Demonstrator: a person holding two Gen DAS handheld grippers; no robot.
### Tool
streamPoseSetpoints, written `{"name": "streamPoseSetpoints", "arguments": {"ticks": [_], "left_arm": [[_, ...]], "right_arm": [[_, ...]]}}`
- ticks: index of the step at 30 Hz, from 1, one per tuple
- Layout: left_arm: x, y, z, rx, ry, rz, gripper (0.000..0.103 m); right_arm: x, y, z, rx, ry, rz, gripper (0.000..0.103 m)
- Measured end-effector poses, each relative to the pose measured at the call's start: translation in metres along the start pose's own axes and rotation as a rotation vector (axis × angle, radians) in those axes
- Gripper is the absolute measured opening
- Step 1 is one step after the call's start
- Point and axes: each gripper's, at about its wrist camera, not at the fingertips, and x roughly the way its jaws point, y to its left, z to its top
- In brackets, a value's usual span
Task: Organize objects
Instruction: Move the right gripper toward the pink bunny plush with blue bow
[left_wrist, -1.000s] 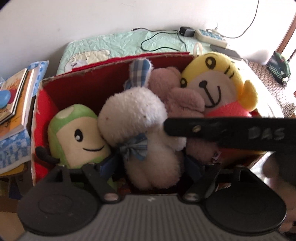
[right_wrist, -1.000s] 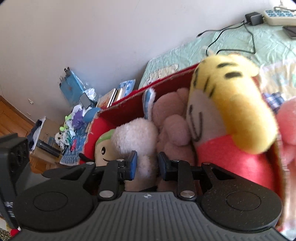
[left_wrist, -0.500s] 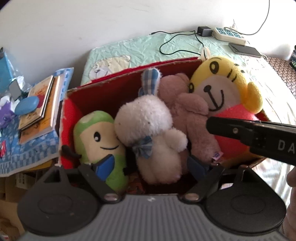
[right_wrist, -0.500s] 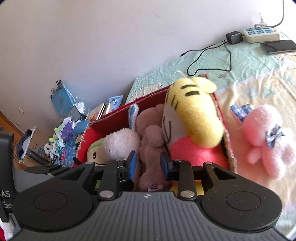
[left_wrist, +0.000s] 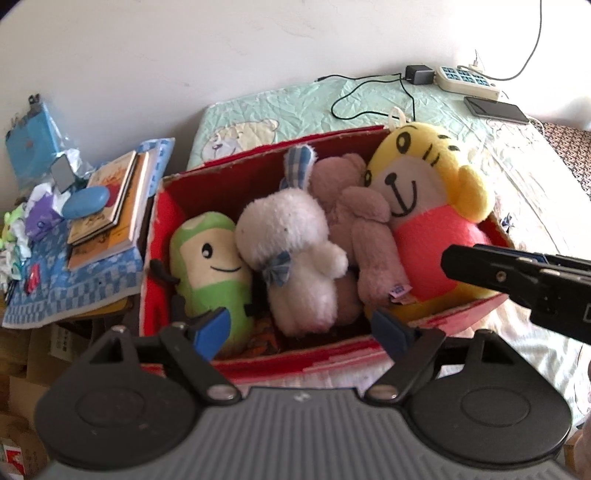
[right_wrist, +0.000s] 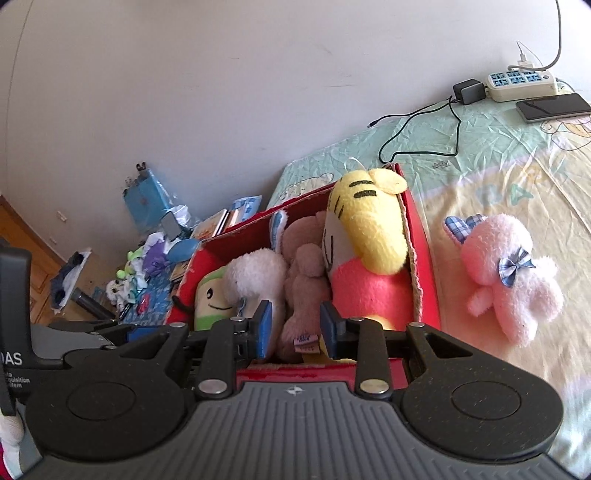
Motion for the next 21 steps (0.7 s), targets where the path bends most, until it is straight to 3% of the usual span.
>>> {"name": "streamPoseSetpoints", "arguments": {"ticks": [10, 21], "left_arm": [[-0.025, -0.034, -0.021, -0.034, 0.012, -0.002, 0.087], [-0.006, -0.102, -0.029, -0.012, 0.118, -0.043, 0.087]], "right_arm": [[-0.023, -0.02, -0.008, -0.015, 0.064, 0.034, 0.032], [-0.04, -0.062, -0.016, 0.016, 0.142, -0.047, 0.032]]}}
